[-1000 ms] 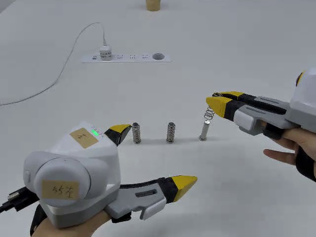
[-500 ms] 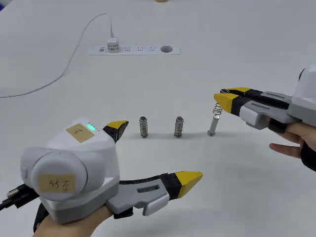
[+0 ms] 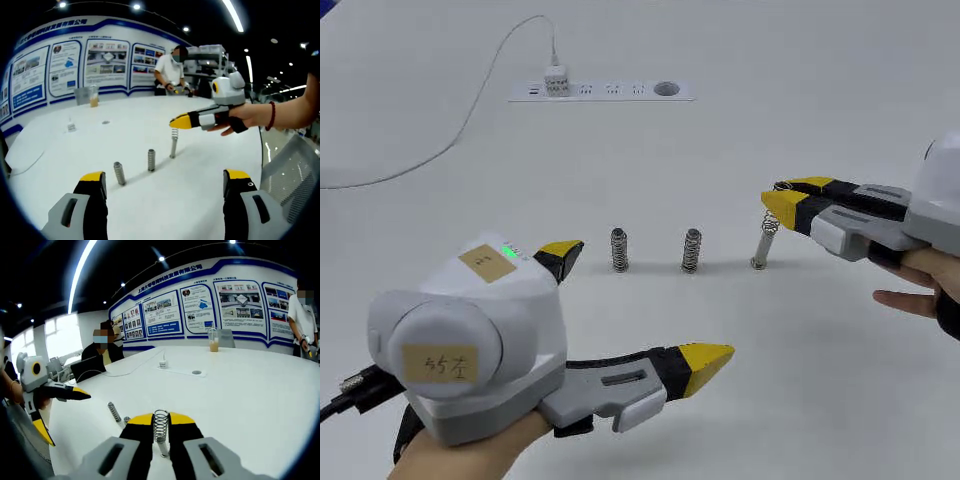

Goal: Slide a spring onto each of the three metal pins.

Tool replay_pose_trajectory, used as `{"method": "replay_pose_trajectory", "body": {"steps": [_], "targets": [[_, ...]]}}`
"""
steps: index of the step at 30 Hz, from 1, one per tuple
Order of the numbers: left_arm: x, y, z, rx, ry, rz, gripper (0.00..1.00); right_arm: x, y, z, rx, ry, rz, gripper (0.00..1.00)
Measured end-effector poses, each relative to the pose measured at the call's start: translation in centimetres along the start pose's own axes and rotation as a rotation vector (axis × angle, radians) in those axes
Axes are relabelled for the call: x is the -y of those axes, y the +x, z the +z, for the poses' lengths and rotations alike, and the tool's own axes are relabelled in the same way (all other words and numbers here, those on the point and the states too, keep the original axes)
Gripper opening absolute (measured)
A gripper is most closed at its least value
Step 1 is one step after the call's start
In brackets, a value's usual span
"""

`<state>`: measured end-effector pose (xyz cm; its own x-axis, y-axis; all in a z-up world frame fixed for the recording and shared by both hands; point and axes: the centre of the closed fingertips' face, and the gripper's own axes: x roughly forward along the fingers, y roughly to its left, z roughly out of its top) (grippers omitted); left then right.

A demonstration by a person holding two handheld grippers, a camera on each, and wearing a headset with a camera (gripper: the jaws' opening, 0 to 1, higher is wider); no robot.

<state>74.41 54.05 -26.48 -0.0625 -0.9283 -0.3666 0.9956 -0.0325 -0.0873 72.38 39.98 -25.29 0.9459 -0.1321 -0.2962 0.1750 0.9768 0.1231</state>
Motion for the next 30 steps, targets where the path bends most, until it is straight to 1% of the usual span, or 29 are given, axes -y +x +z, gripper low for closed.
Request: {"method": "replay_pose_trajectory", "body": {"steps": [4, 6, 9, 17, 23, 30], "targets": [[-0.2, 0.0, 0.0, 0.0, -0.009, 0.005, 0.97, -0.1, 0.0, -0.2, -0.006, -0.011, -0.001, 0.12], [-0.2, 0.0, -0.1, -0.002, -0.008, 0.006, 0.97, -0.1, 0.0, -0.5, -0.015, -0.035, -0.007, 0.12], [0.0, 0.0, 0.1, 0.011, -0.021, -0.006, 0.97, -0.3, 0.0, -0.7, -0.018, -0.032, -0.005, 0.12], [0.2, 0.0, 0.1, 0.007, -0.016, -0.009, 0.96, -0.3, 0.1, -1.4, -0.035, -0.054, -0.014, 0.12], [0.1, 0.0, 0.0, 0.005, -0.013, -0.007, 0.96, -0.4, 0.2, -1.9, -0.047, -0.054, -0.015, 0.12], [0.0, 0.0, 0.0, 0.002, -0.013, -0.003, 0.95, -0.2, 0.4, -2.9, -0.074, -0.06, -0.021, 0.12]]}}
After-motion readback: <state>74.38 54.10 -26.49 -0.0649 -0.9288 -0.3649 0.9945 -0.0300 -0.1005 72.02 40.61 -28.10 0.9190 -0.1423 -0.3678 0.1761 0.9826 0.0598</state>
